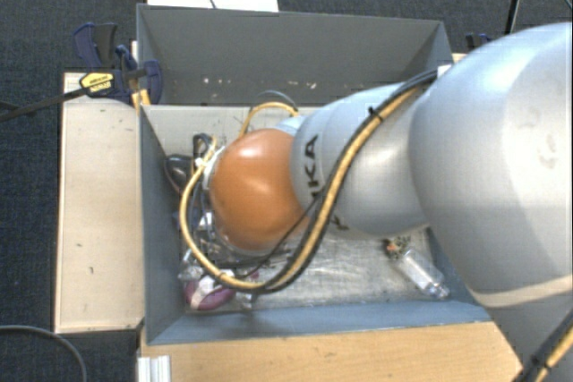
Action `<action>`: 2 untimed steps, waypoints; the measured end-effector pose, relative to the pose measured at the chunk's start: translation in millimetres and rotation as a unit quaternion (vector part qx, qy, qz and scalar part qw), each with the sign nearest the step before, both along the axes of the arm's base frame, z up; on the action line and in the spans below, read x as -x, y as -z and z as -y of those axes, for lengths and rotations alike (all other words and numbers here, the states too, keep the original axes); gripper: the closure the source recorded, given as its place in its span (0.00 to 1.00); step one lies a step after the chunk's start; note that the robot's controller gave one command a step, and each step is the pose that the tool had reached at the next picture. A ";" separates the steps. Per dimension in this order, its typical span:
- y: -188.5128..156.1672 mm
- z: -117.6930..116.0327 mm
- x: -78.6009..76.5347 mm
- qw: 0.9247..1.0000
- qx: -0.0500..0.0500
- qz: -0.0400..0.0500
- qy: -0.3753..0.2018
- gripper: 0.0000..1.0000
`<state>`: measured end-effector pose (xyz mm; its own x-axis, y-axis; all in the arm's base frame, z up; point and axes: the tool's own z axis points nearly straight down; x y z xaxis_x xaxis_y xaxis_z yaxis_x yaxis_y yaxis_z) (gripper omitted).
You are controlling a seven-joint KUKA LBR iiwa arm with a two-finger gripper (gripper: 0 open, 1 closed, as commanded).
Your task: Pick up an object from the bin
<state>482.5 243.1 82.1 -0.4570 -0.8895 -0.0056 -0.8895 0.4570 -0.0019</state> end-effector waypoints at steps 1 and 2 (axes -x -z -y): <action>0.0 -0.2 0.0 1.000 0.000 0.000 0.002 1.00; -173.6 6.3 -18.4 1.000 -0.001 0.003 0.026 1.00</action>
Offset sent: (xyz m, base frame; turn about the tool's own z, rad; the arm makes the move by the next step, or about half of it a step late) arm 0.0000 0.0000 0.0000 0.0000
